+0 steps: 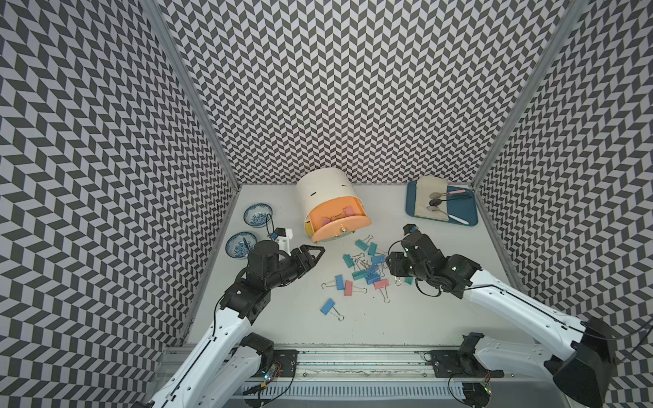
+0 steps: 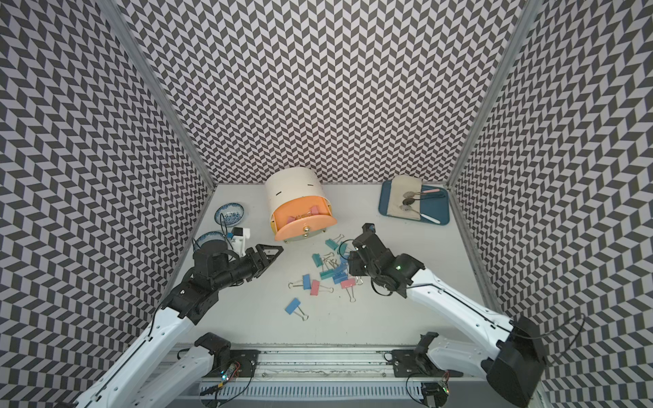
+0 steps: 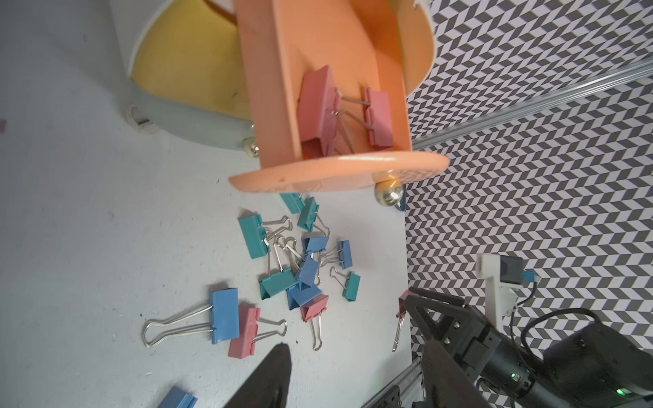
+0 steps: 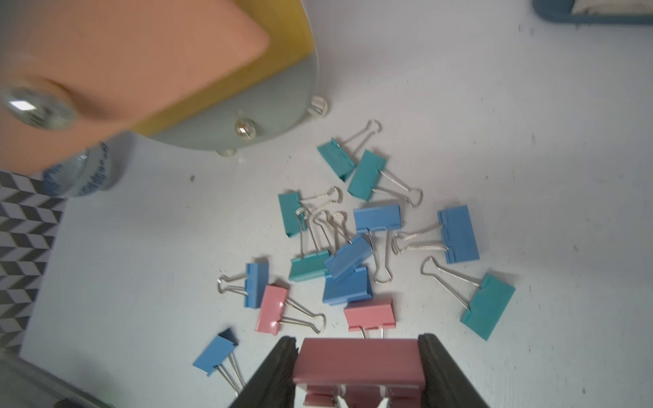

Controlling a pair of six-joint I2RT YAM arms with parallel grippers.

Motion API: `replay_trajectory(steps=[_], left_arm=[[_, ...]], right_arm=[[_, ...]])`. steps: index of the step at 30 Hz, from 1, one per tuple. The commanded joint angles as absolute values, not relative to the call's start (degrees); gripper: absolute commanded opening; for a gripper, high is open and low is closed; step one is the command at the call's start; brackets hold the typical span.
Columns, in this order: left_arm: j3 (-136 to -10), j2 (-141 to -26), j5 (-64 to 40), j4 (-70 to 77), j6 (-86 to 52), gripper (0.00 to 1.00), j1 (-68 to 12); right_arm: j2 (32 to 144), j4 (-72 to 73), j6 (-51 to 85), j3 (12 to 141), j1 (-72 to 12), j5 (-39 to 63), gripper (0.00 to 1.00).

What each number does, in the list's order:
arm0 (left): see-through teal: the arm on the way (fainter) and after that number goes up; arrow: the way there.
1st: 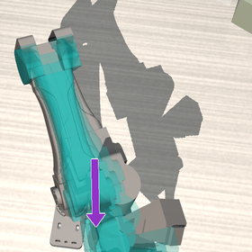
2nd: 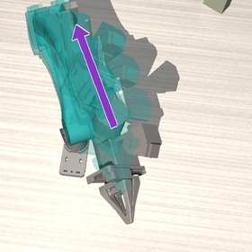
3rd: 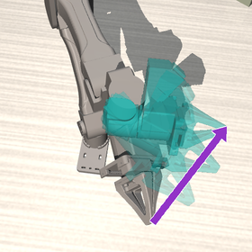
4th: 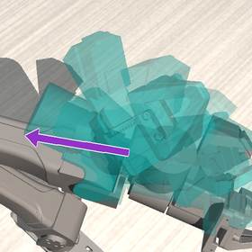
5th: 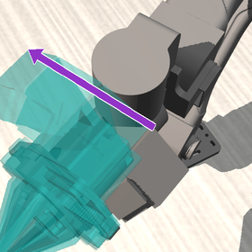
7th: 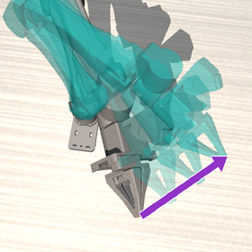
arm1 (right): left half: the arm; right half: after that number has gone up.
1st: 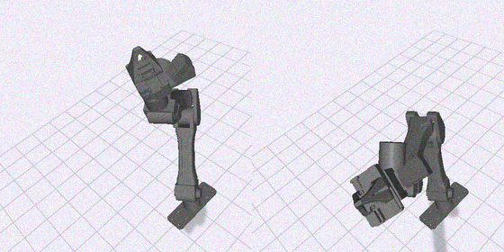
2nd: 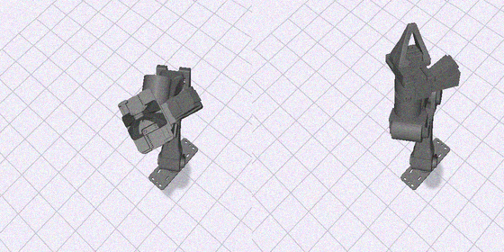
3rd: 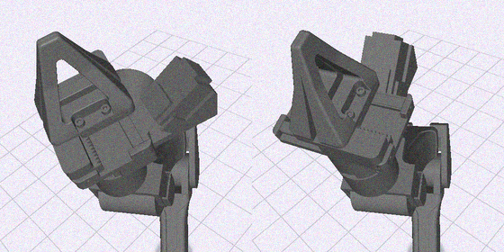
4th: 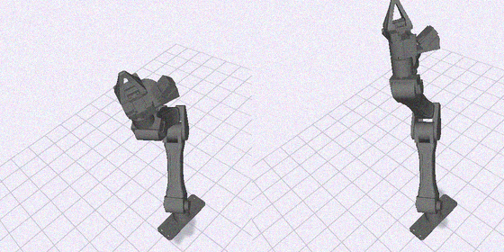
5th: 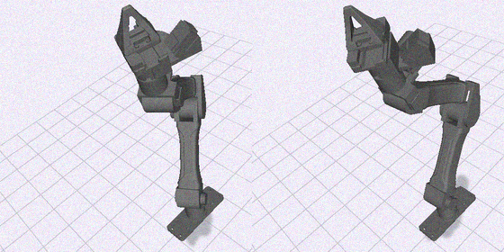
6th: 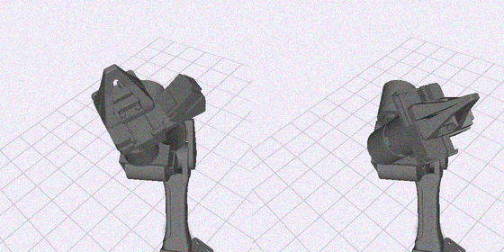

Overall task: Put the binder clips in the drawer according to color
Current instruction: Pick up the binder clip at the center of the board, then place the binder clip in the drawer.

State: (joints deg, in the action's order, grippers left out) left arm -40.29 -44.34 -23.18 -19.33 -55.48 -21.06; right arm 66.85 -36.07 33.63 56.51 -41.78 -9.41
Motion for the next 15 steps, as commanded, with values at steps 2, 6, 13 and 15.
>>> replay_trajectory(steps=[2, 6, 13, 15], left_arm=[[-46.48, -46.64, -23.28, -21.66, -51.72, 0.63, -19.75], [-51.68, -50.33, -24.93, -21.71, -50.29, 0.64, -18.73], [-58.18, -55.60, -27.36, -20.05, -49.63, 0.63, -17.41], [-59.00, -56.65, -27.92, -19.46, -49.66, 0.63, -17.07]], right_arm=[[69.09, -34.82, 30.01, 64.79, -39.24, -6.78, 0.45], [74.02, -34.59, 28.75, 73.15, -38.02, -4.29, 0.45], [82.88, -33.36, 27.86, 85.98, -36.66, 0.18, 0.45], [85.17, -32.73, 28.11, 88.48, -36.35, 1.32, 0.45]])
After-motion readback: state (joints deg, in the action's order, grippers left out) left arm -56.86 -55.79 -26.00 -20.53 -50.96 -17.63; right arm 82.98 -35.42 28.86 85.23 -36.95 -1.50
